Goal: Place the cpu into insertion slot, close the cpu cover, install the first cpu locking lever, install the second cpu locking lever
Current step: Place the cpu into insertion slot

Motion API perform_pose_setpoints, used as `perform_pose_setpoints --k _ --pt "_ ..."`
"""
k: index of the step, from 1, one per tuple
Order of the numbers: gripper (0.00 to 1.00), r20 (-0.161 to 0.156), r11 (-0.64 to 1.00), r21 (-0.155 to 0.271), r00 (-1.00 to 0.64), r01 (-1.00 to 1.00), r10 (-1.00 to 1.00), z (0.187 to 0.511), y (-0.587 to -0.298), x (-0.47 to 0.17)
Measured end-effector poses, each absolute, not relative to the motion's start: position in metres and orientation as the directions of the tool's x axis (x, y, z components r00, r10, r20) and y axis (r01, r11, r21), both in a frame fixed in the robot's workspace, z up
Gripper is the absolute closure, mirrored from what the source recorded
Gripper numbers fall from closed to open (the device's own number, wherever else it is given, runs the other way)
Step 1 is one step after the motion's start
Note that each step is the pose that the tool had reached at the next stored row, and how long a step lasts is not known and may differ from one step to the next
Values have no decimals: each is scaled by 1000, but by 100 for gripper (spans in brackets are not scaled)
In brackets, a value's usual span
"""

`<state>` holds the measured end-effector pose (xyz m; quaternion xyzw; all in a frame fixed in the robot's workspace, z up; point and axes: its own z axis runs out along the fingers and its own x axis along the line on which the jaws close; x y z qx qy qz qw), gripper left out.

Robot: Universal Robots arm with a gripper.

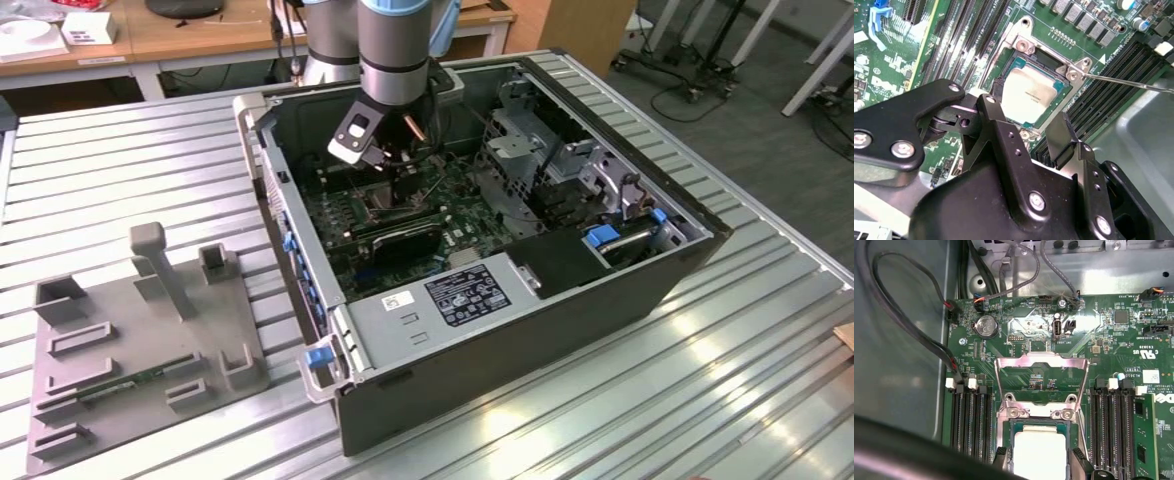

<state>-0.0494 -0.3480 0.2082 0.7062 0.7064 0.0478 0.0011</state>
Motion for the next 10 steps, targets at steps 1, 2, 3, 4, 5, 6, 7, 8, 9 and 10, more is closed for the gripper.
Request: perform_pose_setpoints --k 1,2,3,4,5,6,7,8,9,10 --pt "39 66 -2 69 -2 998 998 208 -348 -49" --pt "39 66 -2 69 -2 998 998 209 -348 -49" --pt "39 66 -2 69 -2 998 998 209 -348 -49" --pt "39 66 -2 69 -2 998 998 209 -348 -49" --pt "39 66 -2 69 -2 998 998 209 -348 -49" --pt "39 66 -2 69 -2 998 998 209 -348 -49" --pt "39 66 -2 69 -2 998 998 209 -348 -49" --pt "39 66 -2 69 -2 998 998 209 -348 -49" --pt "39 66 -2 69 -2 998 998 209 -348 -49" --pt "39 66 -2 69 -2 998 998 209 -348 -49"
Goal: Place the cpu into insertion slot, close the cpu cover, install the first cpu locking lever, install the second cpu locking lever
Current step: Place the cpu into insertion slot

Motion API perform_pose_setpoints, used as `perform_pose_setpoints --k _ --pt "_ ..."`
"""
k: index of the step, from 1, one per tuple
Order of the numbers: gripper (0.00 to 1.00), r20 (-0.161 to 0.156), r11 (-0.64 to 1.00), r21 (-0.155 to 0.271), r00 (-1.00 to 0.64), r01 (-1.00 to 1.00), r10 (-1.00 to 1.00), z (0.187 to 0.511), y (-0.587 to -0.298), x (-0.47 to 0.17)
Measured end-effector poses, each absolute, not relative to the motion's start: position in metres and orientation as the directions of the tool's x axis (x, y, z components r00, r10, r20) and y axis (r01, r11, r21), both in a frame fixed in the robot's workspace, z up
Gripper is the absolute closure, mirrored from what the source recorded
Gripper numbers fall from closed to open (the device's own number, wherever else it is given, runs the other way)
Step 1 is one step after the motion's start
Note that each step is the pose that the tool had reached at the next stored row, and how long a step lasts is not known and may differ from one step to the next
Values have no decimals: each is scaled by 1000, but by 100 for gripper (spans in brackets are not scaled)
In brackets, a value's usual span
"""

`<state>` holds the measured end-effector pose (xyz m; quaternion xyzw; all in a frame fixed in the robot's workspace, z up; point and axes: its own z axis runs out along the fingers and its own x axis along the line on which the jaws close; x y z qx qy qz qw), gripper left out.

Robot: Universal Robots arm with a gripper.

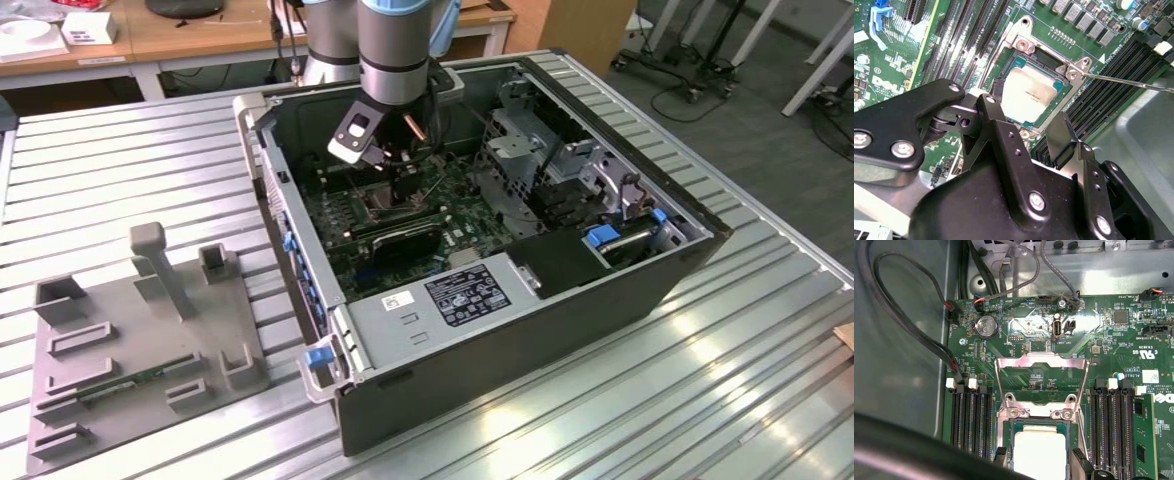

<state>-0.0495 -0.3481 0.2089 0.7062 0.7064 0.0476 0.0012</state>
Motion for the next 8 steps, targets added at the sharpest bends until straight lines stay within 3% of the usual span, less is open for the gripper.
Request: perform_pose_setpoints --k 4,7,8 --pt "40 66 -2 69 -2 998 998 209 -348 -49" --pt "59 66 -2 69 -2 998 998 209 -348 -49" --pt "59 66 -2 69 -2 998 998 209 -348 -49"
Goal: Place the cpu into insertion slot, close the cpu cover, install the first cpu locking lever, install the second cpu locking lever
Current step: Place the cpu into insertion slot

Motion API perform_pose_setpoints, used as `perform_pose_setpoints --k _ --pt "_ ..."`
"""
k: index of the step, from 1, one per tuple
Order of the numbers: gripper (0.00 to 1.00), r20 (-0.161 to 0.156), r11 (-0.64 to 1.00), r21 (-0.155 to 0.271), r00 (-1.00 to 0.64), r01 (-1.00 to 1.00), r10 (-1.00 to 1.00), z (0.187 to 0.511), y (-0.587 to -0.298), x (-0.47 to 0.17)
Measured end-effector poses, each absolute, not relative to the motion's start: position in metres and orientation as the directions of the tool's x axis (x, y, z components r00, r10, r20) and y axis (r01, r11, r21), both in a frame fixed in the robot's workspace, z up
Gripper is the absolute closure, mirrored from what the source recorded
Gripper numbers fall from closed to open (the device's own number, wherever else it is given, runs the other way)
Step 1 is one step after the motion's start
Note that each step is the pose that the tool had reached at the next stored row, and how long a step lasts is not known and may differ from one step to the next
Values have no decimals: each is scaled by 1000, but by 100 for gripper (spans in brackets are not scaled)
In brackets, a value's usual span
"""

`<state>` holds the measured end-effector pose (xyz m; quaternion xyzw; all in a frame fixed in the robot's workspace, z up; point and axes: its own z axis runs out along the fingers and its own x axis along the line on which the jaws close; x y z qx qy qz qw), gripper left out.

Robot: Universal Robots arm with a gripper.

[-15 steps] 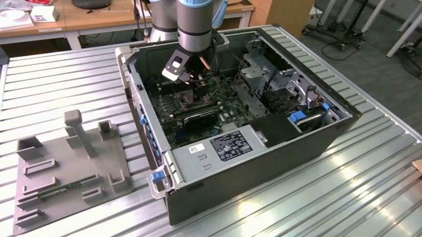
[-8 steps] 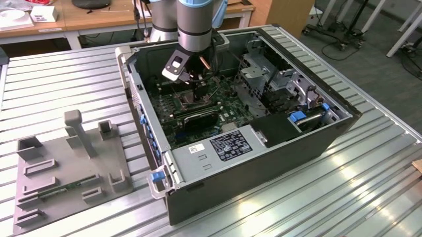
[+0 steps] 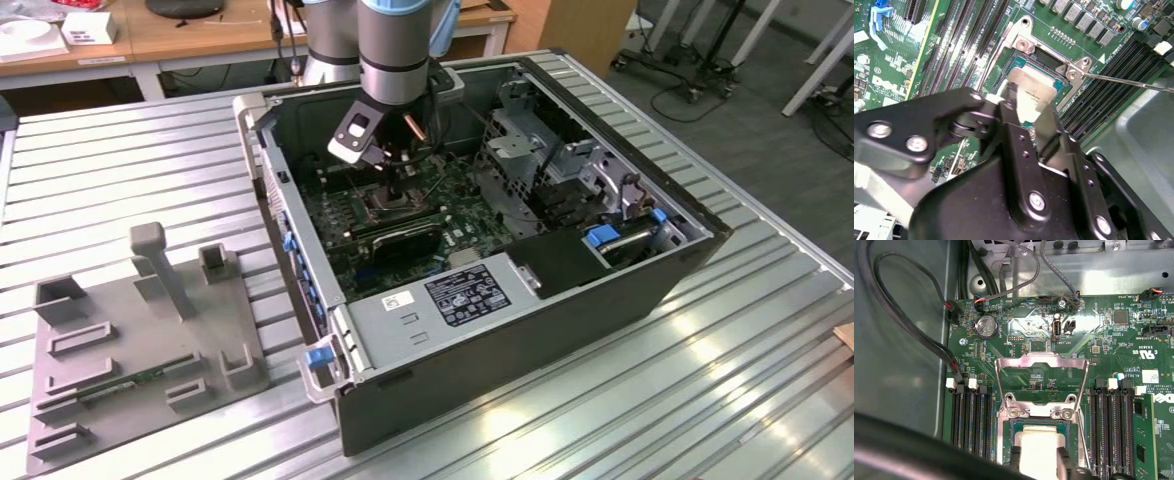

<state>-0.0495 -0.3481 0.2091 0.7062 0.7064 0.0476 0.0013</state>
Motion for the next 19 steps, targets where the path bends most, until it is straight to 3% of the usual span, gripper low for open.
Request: perform_pose_setpoints --k 2,5,6,14,16,19 --pt "71 65 -2 69 -2 998 998 209 -348 -49" --pt "71 65 -2 69 -2 998 998 209 -348 -49" --pt "77 65 -2 69 -2 998 998 209 -348 -49" --pt "77 65 -2 69 -2 998 998 209 -348 -49" --pt "85 65 -2 69 -2 998 998 209 -348 -49" --pt "90 65 -2 69 -2 998 998 209 -348 -49"
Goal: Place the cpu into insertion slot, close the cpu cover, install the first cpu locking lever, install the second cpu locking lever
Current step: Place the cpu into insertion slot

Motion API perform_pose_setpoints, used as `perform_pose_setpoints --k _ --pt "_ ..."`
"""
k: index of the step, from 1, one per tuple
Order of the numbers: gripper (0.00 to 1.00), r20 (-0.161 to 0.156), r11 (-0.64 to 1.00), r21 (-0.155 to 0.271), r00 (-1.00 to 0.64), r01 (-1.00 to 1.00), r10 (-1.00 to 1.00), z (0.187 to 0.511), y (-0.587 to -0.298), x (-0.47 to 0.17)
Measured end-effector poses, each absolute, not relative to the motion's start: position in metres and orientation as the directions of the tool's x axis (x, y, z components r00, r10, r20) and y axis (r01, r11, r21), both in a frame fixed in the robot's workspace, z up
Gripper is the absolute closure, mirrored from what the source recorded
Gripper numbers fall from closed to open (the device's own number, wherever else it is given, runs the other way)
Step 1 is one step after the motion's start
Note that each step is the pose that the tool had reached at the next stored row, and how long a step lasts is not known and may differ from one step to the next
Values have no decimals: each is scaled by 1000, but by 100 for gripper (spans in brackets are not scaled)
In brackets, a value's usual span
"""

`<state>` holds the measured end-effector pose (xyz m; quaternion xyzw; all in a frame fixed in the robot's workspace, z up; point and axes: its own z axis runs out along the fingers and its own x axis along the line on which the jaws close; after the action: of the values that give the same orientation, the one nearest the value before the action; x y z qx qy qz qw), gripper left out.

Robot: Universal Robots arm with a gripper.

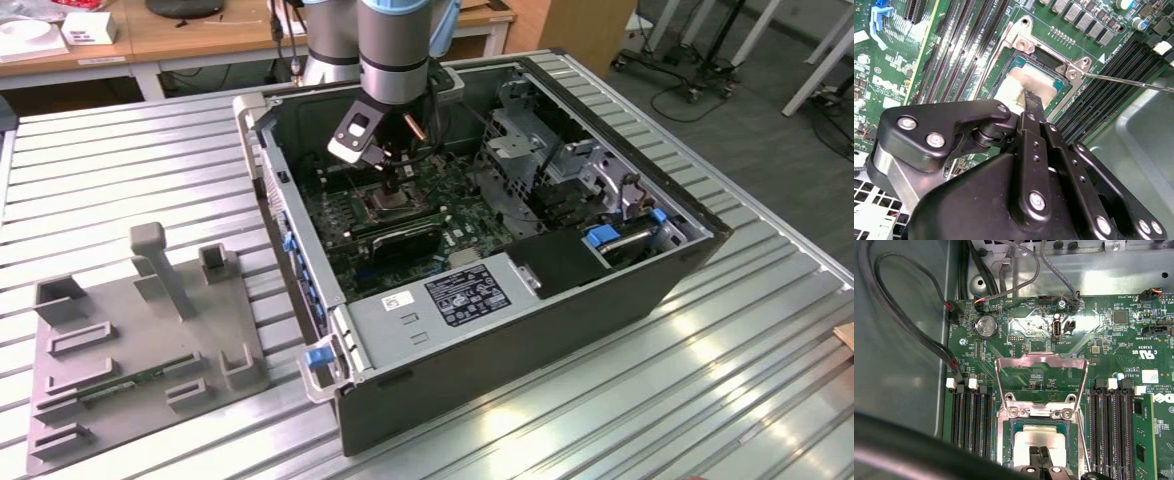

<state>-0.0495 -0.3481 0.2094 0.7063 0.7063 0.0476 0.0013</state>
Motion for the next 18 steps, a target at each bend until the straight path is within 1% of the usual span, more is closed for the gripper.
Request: perform_pose_setpoints --k 10,13,18 --pt "90 65 -2 69 -2 998 998 210 -348 -49" --pt "90 65 -2 54 -1 999 998 210 -348 -49" --pt "90 65 -2 52 -1 999 998 210 -348 -49"
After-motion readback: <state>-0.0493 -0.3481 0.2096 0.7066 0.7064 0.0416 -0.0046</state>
